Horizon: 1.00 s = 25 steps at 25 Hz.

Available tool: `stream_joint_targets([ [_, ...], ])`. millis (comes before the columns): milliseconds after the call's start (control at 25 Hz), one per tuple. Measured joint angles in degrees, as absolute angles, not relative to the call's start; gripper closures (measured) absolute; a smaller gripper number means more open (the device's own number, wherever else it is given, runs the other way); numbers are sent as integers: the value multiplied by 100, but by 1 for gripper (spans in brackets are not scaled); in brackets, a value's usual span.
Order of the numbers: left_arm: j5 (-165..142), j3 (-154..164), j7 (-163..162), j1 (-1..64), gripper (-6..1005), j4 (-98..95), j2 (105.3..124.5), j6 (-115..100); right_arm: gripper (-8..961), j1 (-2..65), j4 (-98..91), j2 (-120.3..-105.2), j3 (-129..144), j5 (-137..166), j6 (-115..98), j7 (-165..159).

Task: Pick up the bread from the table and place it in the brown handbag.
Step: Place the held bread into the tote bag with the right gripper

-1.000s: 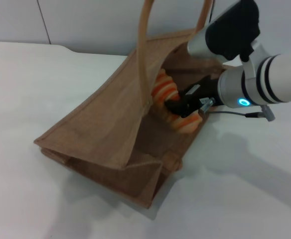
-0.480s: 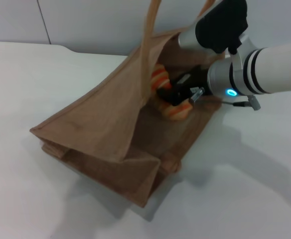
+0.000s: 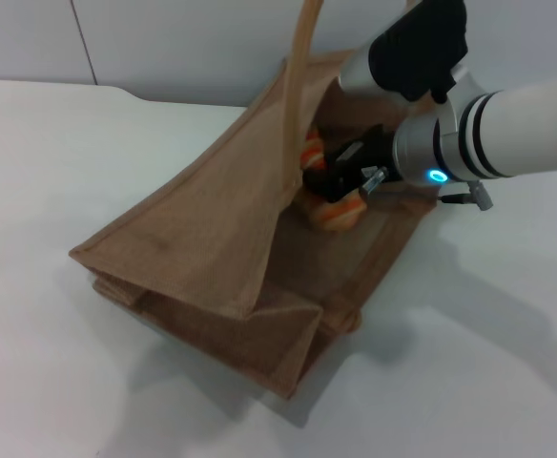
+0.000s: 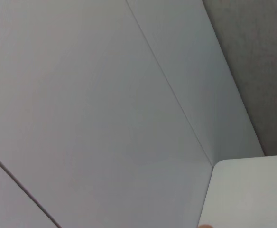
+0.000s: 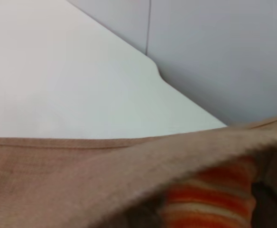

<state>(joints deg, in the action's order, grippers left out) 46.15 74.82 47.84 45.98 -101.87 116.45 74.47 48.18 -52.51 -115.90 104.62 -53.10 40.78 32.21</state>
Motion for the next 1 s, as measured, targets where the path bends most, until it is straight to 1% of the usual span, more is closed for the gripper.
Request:
stream_joint_targets([
  [440,4635,7532,4793,4563,877,-10156,11645,7324,633,5011,-5070,-11595,10462,-5778,3964,3358],
  [640,4601,7532,4797,4484,877,-10152,11645,7276,403,5018,-4983,-11593,10437,-5788,3959,3358],
  [880,4590,7489,4816,4362,877,-10149,11644,7198,164,4979,-4914,-11575,10404,-5785,4066,3354],
  [1000,4479,7463,4820,4267,877,-10149,11641,7193,119,4953,-4918,-11564,10342,-5729,4288,3329],
])
